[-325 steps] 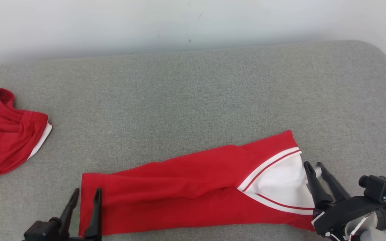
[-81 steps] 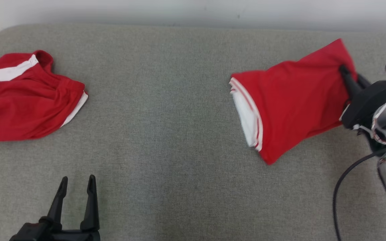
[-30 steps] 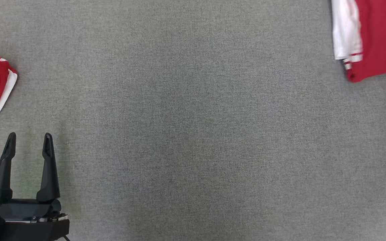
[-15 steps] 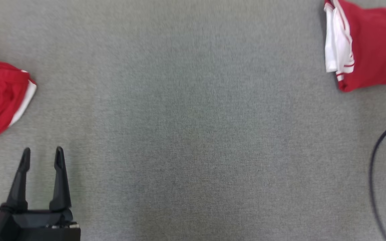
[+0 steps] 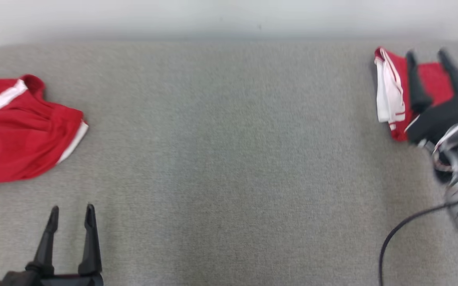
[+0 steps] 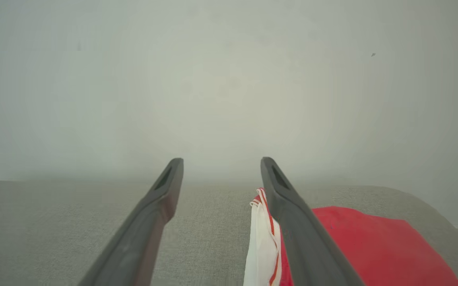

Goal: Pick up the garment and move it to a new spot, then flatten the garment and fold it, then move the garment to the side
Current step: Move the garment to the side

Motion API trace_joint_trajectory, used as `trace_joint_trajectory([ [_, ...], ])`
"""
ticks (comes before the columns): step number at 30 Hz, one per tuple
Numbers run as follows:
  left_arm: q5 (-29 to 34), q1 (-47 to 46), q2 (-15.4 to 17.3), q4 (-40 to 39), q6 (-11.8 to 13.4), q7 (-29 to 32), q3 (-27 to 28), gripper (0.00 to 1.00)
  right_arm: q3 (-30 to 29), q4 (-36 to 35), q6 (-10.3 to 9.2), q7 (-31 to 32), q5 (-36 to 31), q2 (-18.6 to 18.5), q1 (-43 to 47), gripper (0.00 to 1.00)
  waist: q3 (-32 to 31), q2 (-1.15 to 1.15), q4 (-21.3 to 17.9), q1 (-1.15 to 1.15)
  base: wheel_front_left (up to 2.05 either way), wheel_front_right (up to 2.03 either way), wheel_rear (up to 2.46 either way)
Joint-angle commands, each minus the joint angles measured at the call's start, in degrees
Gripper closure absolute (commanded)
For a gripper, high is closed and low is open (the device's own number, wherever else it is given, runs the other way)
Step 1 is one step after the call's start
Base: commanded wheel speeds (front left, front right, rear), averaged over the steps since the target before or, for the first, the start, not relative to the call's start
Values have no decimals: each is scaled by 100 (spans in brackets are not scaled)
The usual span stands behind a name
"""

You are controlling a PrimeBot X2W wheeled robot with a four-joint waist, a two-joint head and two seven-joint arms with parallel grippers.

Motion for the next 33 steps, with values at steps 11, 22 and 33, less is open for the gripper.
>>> trace_joint_trajectory([
  [11,20,449,-53,118,60,-38,-74,0,-603,-660,-8,-313,-490,726,1562,0,-837,0,181,1,0,0,0],
  [22,-33,608,-86,178,73,-44,-151,0,-1047,-1976,-8,-222,-1189,1258,3116,0,-1117,0,46,1,0,0,0],
  [33,-69,833,-97,195,121,-4,-226,0,-1554,-3560,-8,313,-1983,2009,4752,0,-1426,0,-24,1,0,0,0],
])
